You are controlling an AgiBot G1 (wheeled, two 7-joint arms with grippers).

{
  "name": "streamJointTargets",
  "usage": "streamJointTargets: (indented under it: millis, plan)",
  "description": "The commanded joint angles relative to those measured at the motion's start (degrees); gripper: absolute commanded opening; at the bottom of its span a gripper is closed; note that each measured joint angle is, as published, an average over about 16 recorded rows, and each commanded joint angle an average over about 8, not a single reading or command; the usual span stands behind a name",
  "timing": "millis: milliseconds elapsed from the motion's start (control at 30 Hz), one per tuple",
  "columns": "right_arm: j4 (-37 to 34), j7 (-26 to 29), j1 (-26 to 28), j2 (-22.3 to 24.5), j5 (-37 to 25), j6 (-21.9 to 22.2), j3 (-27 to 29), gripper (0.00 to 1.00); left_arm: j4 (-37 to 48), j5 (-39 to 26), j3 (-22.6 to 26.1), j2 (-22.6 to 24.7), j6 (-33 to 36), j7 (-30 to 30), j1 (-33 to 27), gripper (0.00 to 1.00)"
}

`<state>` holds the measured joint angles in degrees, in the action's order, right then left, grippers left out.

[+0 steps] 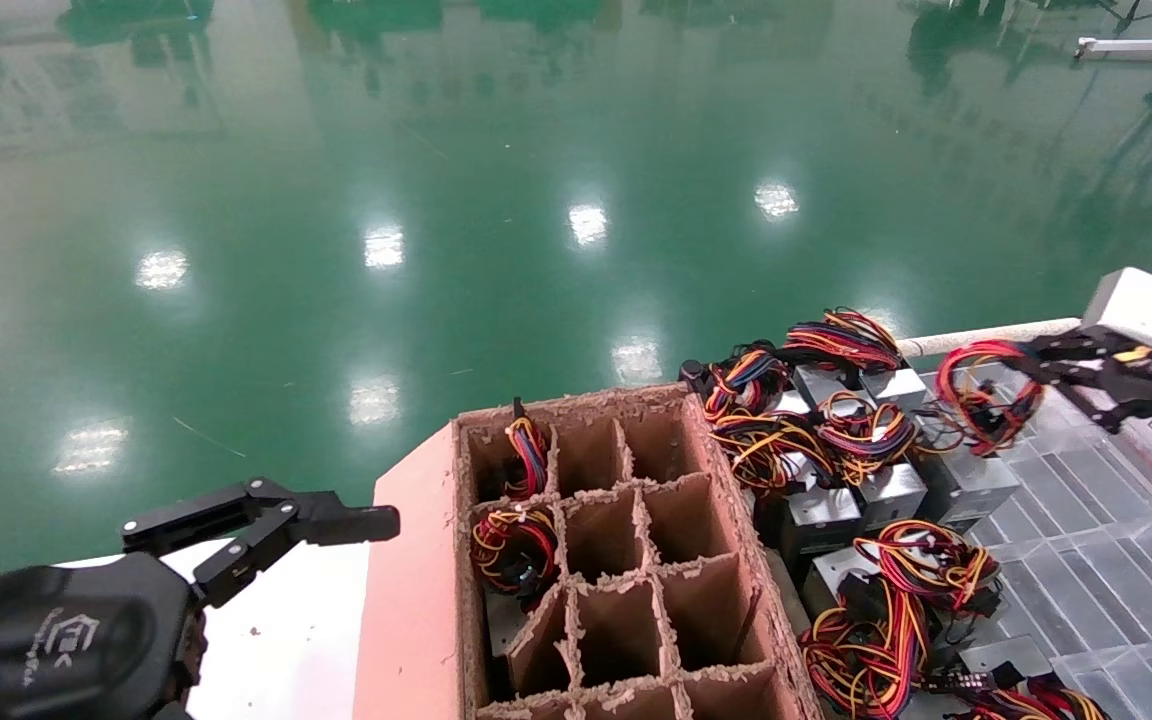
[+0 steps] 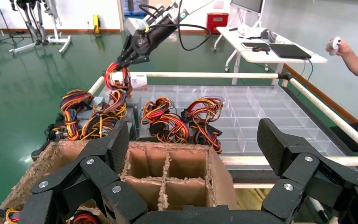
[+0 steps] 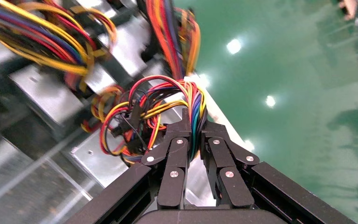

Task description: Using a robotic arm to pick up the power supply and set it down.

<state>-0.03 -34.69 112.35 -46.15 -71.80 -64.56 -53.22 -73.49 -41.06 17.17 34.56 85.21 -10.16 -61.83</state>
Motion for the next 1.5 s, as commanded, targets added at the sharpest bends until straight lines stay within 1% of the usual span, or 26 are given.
streamJointTargets:
  millis: [33,133,167,700,1000,1233,1367,1500]
  plan:
    - [0.06,0.31,-0.11,-0.47,-0.14,-0.66,-0.1,0.56,0.0,0.0,0.01,0.0,0.0,0.0,0.0,1.0]
    - [-0.13,0.98,-0.14,-0.83,-0.29,-1.07,-0.21,0.93,0.01,0.01,0.01,-0.01,-0.01,0.01,0.0,1.0]
    - [-0.18,1.11,-0.14,-0.9,-0.32,-1.11,-0.24,1.0,0.01,0.01,0.01,-0.01,-0.01,0.01,0.0,1.0]
    - [-0.17,1.21,0.28,-0.61,-0.32,-1.57,-0.22,1.0,0.02,0.01,0.01,-0.01,-0.02,0.02,0.0,1.0]
    - [0.51,3.17,4.32,1.1,-0.89,-5.58,-0.63,1.0,0.06,0.03,0.05,-0.01,0.0,0.04,-0.02,1.0]
    - [0.89,5.12,7.12,3.04,0.27,-9.35,0.17,1.0,0.07,0.04,0.06,-0.01,-0.01,0.05,-0.03,1.0]
    - [2.61,6.58,6.32,3.64,1.29,-10.59,1.25,1.0,0.09,0.05,0.06,-0.01,-0.01,0.06,-0.03,1.0]
    - [6.66,8.91,3.22,4.15,2.96,-11.42,3.31,1.0,0.11,0.06,0.07,-0.01,-0.01,0.07,-0.03,1.0]
